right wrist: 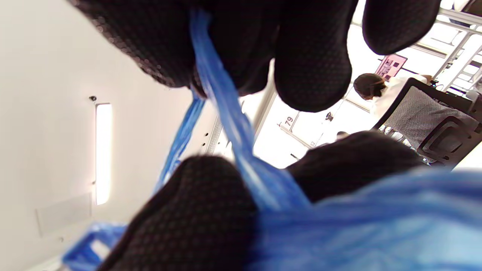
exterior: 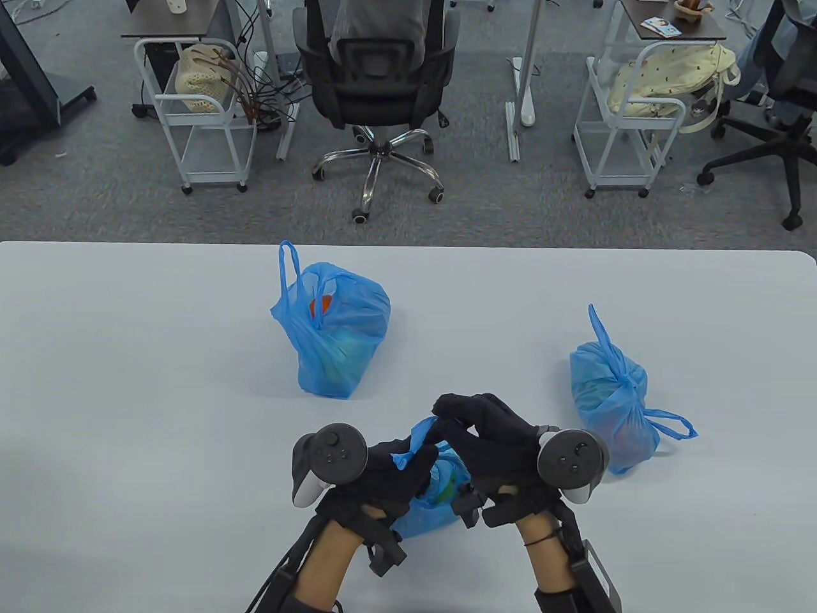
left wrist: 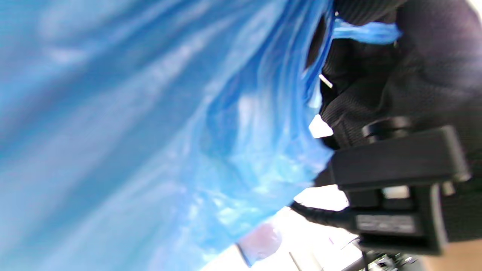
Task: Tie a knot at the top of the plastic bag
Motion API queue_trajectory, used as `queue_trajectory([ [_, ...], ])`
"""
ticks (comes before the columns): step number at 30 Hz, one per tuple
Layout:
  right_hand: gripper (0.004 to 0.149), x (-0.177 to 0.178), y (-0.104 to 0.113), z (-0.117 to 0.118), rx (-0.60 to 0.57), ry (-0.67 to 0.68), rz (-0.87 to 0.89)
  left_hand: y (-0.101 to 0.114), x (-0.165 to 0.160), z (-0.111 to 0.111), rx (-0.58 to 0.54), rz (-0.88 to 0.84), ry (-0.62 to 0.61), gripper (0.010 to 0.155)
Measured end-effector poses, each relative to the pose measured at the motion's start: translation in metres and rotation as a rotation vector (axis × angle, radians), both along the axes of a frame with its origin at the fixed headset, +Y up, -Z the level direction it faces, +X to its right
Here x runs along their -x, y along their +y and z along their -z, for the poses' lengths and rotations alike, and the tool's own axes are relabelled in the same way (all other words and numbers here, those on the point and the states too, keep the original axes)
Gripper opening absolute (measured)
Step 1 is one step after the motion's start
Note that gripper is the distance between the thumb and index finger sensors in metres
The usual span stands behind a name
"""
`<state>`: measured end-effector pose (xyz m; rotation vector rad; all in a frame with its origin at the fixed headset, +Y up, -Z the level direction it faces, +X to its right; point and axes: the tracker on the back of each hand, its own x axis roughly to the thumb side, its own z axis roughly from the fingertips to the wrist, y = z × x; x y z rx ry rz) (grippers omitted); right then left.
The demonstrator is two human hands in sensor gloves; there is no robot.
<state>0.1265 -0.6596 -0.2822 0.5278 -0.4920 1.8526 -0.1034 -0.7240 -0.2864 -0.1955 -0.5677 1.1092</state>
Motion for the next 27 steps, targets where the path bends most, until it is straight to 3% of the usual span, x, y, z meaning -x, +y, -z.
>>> queue_trajectory([
  [4,0.036,-0.009,-0.005,0.003,0.034,-0.027,0.1,-0.013,0.007,0.006,0.274,-0.382,-0.092,0.061],
  [7,0.036,-0.012,-0.008,0.005,0.038,-0.049,0.114,-0.019,0.009,0.009,0.358,-0.52,-0.126,0.061],
  [13,0.036,-0.011,-0.006,0.003,0.008,-0.042,0.08,-0.024,0.01,0.01,0.386,-0.565,-0.098,0.057],
  [27,0.035,0.014,-0.006,0.002,-0.018,0.052,-0.383,-0.026,0.015,0.012,0.413,-0.659,-0.063,0.047],
])
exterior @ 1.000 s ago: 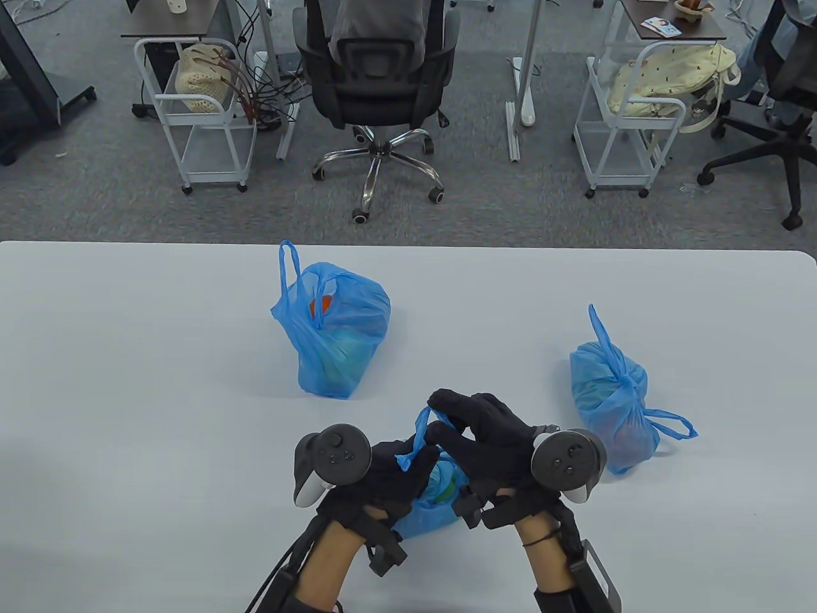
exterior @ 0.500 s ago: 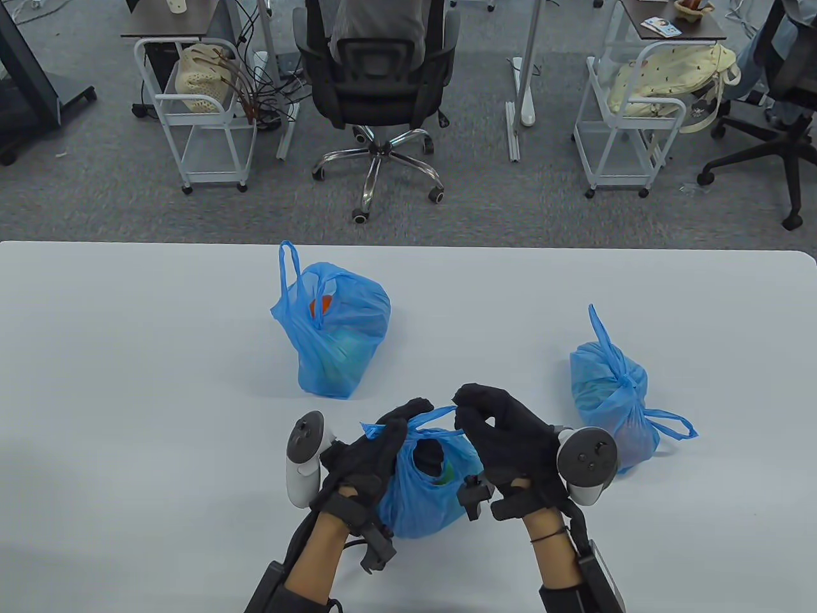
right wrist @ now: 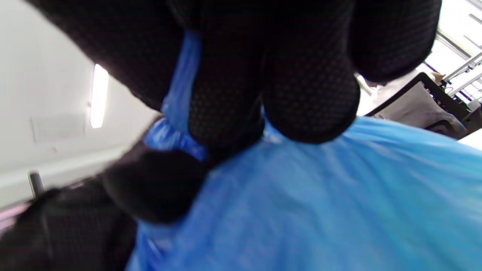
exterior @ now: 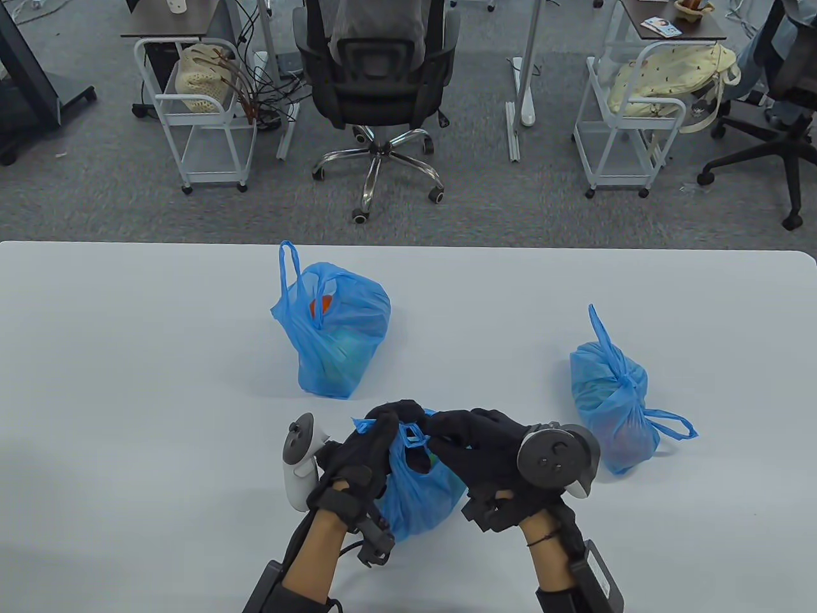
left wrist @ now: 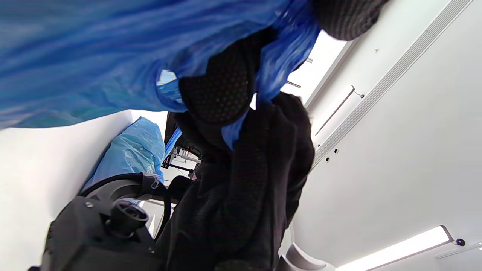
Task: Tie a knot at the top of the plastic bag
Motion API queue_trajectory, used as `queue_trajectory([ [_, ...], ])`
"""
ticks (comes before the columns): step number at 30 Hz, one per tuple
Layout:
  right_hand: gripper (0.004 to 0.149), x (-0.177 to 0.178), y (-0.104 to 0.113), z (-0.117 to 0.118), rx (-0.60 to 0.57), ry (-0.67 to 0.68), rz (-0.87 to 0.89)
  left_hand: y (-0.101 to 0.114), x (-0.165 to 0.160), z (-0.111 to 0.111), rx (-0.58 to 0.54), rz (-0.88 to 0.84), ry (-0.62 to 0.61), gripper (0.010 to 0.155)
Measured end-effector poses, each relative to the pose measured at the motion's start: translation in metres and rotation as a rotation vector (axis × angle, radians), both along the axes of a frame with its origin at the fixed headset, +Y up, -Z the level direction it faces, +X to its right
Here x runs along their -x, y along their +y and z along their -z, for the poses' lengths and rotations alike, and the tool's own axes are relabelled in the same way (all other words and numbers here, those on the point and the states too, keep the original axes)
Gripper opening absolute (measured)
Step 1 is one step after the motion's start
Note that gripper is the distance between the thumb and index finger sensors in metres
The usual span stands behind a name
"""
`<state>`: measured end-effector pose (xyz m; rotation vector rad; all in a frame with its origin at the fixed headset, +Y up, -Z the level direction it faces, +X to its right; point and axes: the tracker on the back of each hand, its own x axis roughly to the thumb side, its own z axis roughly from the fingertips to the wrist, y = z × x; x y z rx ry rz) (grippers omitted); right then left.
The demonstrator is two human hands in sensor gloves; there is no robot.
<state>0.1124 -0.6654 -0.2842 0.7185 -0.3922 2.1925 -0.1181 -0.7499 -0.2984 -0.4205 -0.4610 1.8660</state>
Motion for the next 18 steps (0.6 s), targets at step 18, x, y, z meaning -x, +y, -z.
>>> queue_trajectory([
  [18,0.048,-0.029,-0.038,0.022,0.302,0.012,0.346,0.015,-0.002,0.0,-0.093,0.127,-0.001,0.036],
])
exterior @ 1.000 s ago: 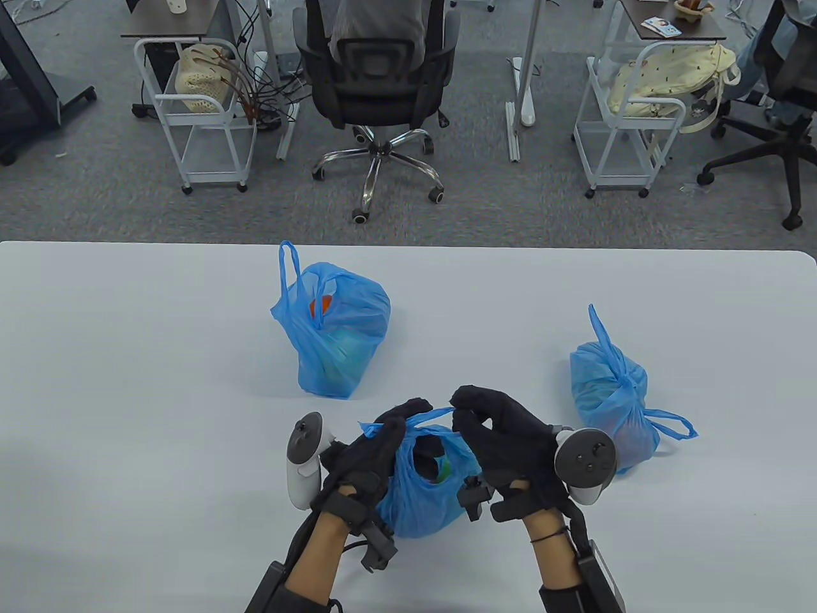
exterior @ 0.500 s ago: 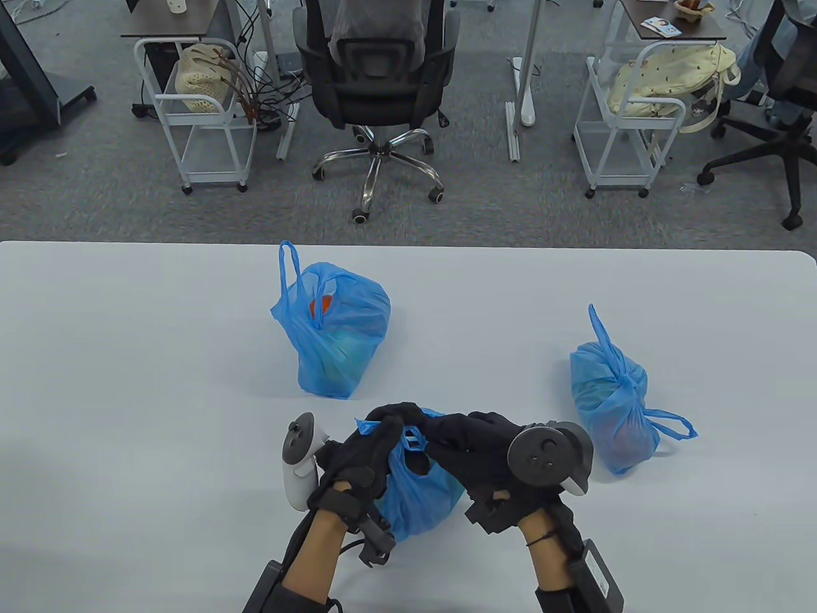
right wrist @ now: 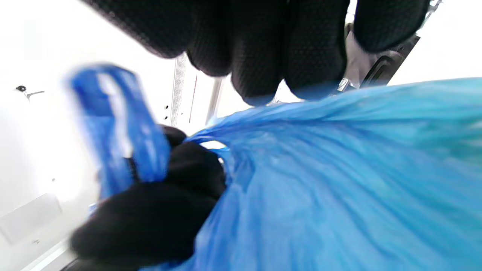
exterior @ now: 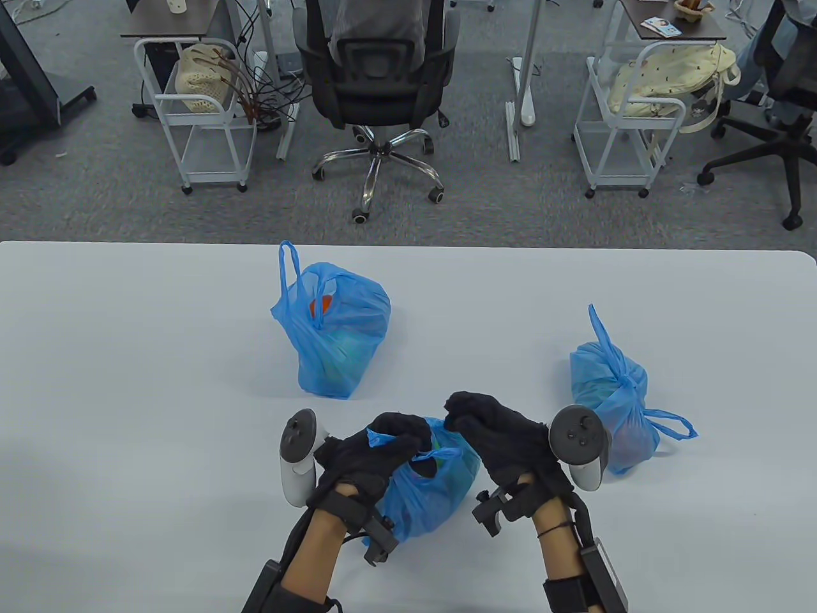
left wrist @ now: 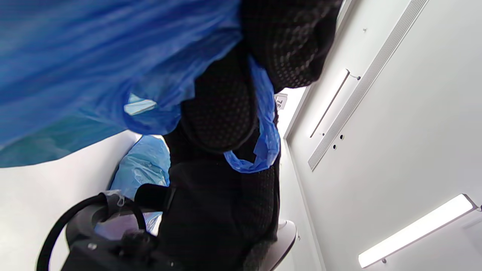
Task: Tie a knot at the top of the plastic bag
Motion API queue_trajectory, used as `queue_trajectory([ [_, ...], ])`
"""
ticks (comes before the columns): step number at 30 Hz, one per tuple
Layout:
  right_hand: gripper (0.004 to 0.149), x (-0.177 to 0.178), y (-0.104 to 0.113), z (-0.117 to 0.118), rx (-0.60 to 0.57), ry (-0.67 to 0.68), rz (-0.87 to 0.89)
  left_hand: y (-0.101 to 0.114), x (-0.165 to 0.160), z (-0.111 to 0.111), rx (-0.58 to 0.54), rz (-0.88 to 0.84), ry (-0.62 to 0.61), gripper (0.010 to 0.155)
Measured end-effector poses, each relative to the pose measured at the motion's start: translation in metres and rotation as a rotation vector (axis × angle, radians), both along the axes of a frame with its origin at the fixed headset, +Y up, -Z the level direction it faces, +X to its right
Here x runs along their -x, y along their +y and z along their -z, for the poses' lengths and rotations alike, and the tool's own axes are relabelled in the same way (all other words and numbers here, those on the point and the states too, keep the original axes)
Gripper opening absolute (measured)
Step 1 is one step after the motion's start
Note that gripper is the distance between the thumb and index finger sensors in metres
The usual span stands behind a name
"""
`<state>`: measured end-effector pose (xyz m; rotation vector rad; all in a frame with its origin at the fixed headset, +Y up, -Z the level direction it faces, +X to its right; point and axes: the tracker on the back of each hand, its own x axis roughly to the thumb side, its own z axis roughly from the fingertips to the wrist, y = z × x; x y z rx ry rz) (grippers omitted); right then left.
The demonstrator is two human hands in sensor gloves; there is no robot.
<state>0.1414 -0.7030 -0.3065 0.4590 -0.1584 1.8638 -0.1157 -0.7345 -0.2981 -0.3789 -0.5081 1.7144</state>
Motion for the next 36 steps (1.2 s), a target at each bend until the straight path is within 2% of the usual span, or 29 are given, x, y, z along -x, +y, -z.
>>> queue_trajectory([
  [4,0.058,0.014,-0.008,0.001,0.118,0.174,-0.035,0.003,-0.004,-0.002,-0.018,0.037,-0.054,0.036],
  [6,0.058,0.02,-0.009,0.002,0.157,0.22,-0.059,0.004,-0.005,-0.002,-0.028,0.074,-0.063,0.035],
  [10,0.048,0.019,-0.005,0.001,0.069,0.122,-0.123,0.007,0.001,-0.002,-0.073,0.174,-0.023,0.036],
  [12,0.046,0.018,-0.003,0.001,0.072,0.124,-0.128,0.012,0.002,-0.002,-0.123,0.236,0.015,0.036],
  [16,0.046,0.019,-0.004,0.001,0.076,0.127,-0.113,0.023,0.006,-0.005,-0.283,0.418,0.133,0.036],
  [21,0.047,0.023,-0.003,0.001,0.068,0.129,-0.16,0.034,0.007,-0.013,-0.503,0.655,0.336,0.036],
  [26,0.048,0.025,-0.006,0.0,0.078,0.125,-0.189,0.042,-0.006,-0.029,-0.794,0.929,0.523,0.035],
  [29,0.049,0.023,-0.005,0.001,0.074,0.122,-0.185,0.046,-0.011,-0.034,-0.895,1.002,0.583,0.035],
  [36,0.048,0.023,-0.006,0.001,0.089,0.132,-0.175,0.043,-0.005,-0.03,-0.81,0.893,0.588,0.034],
])
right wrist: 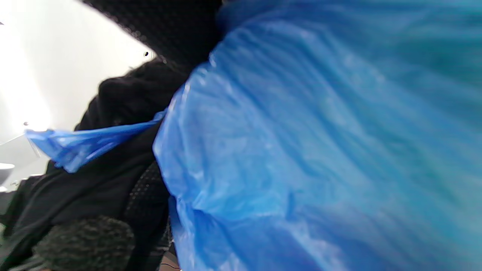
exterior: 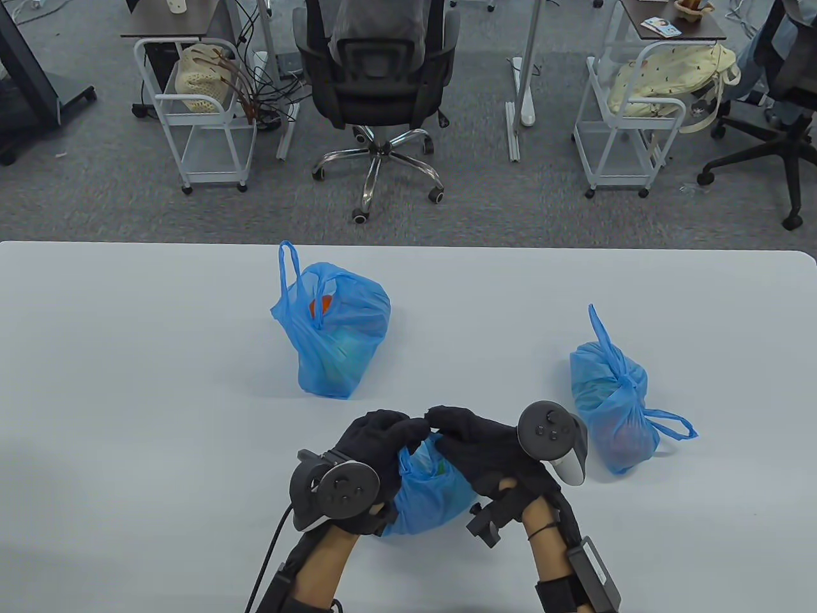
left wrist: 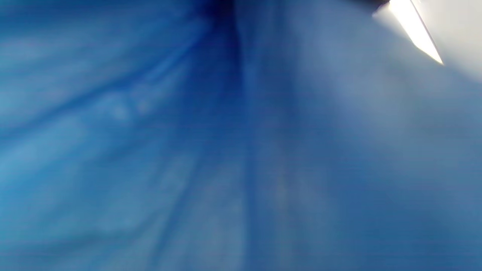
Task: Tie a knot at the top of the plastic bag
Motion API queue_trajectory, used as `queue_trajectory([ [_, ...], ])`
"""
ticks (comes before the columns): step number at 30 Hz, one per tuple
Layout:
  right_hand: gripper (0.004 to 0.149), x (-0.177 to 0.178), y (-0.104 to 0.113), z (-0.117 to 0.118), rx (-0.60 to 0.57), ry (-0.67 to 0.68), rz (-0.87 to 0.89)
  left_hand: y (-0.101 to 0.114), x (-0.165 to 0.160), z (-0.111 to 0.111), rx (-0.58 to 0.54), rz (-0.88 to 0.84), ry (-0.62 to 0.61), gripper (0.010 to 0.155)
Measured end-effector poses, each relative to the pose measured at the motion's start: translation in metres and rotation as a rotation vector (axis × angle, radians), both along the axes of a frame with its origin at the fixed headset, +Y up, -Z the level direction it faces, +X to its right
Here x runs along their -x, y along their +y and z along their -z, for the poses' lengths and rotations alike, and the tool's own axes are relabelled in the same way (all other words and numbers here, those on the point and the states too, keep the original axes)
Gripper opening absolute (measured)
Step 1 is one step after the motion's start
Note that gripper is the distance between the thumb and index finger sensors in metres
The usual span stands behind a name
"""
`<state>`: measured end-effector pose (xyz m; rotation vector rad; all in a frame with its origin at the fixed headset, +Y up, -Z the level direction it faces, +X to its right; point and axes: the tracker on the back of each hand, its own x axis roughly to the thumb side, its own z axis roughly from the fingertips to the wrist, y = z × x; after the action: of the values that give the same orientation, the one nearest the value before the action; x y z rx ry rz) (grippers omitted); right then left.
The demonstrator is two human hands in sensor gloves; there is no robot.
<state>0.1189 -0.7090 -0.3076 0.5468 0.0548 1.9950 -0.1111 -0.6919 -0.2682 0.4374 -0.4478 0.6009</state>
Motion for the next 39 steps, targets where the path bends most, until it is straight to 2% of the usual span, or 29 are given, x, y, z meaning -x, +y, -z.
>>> queue_trajectory([
  [5,0.048,0.0,-0.004,0.0,0.035,0.009,0.019,-0.005,0.004,0.003,0.075,-0.145,-0.042,0.034],
  [13,0.057,-0.009,-0.017,0.007,0.126,-0.055,0.118,-0.009,0.007,0.008,0.159,-0.277,-0.119,0.035],
  [15,0.061,-0.01,-0.018,0.008,0.139,-0.059,0.092,-0.01,0.007,0.009,0.176,-0.296,-0.148,0.035],
  [17,0.071,-0.009,-0.019,0.007,0.135,-0.043,0.013,-0.011,0.006,0.01,0.196,-0.318,-0.183,0.035],
  [20,0.077,-0.005,-0.018,0.006,0.081,-0.046,-0.059,-0.012,0.004,0.011,0.242,-0.351,-0.237,0.035],
  [21,0.075,-0.004,-0.017,0.006,0.07,-0.046,-0.069,-0.013,0.004,0.012,0.254,-0.359,-0.251,0.035],
  [25,0.042,-0.006,-0.013,0.004,-0.03,-0.119,-0.052,-0.016,0.007,0.015,0.313,-0.437,-0.295,0.035],
  [26,0.038,-0.007,-0.012,0.004,-0.052,-0.126,-0.038,-0.017,0.009,0.016,0.332,-0.461,-0.3,0.035],
  [30,0.037,-0.01,-0.01,0.005,-0.088,-0.156,-0.02,-0.022,0.012,0.02,0.397,-0.534,-0.312,0.038],
  [36,0.037,-0.023,-0.011,0.007,-0.075,-0.179,0.115,-0.026,0.021,0.023,0.447,-0.592,-0.244,0.046],
  [39,0.037,-0.029,-0.013,0.006,-0.077,-0.206,0.123,-0.029,0.026,0.024,0.467,-0.593,-0.211,0.047],
])
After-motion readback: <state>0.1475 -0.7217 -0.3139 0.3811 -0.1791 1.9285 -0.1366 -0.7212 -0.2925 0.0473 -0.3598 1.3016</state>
